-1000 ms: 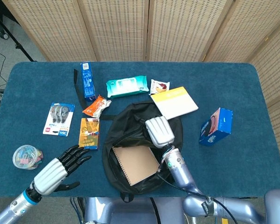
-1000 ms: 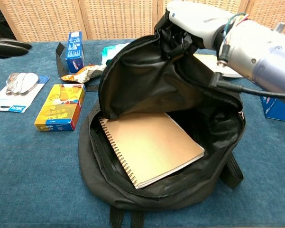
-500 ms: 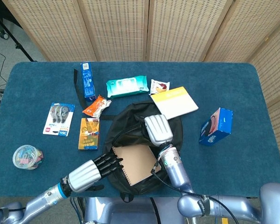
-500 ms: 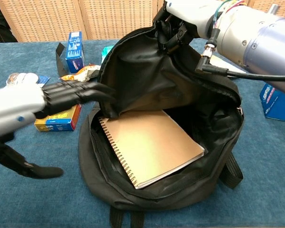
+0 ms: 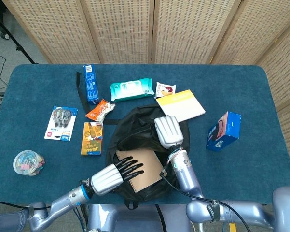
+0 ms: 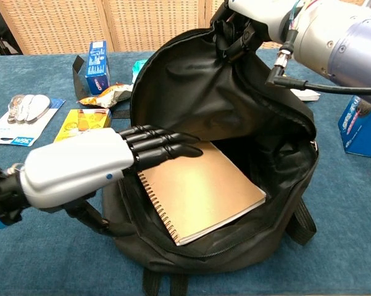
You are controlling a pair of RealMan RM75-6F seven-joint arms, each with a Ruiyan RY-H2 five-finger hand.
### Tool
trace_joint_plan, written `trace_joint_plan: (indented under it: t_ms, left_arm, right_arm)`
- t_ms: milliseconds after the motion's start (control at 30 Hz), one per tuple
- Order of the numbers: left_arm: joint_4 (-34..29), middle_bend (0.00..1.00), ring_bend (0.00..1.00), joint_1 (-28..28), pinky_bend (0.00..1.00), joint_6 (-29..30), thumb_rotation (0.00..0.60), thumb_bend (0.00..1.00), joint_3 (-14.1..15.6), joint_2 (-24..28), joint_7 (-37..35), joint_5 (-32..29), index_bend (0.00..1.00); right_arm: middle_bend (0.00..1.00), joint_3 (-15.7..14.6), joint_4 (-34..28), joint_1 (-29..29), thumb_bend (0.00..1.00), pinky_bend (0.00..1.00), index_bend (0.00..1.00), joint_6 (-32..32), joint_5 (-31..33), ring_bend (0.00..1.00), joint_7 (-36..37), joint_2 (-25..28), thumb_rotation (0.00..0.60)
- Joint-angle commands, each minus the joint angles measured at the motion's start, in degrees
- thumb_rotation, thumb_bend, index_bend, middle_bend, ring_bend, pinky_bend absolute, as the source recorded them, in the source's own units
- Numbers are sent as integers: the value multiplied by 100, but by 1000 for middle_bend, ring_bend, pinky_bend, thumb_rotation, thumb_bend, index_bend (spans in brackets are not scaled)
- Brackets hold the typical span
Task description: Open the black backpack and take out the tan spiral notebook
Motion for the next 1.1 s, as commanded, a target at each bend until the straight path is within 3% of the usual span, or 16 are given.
trace_joint_plan:
  t_ms: [33,900,1000,1067,1100]
  left_arm:
    - [191,0,0,-81,75,-44,600,204,42,-186,49,-60,64]
    - [1075,0,0,-611,75,-477,600,219,16,-1182,448,-635,64]
    - [1139,0,0,-661,75,-499,600,303,2,-1267,475,-689,64]
    - [1174,0,0,-695,75,-524,600,464,7,-1313,525,-707,64]
    - [1180,0,0,-714,75,-544,600,479,10,-1333,542,-724,64]
  right_arm:
    - [691,-27,18,21,672,538,678,17,21,630,24,32,600]
    - [692,-168,-46,213,672,538,678,289,225,631,175,230,600]
    - [692,-189,-83,231,672,538,678,324,228,630,166,248,600]
    - [692,-202,-101,238,672,538,678,341,233,630,171,257,600]
    - [692,-213,-109,241,672,538,678,350,234,630,172,265,600]
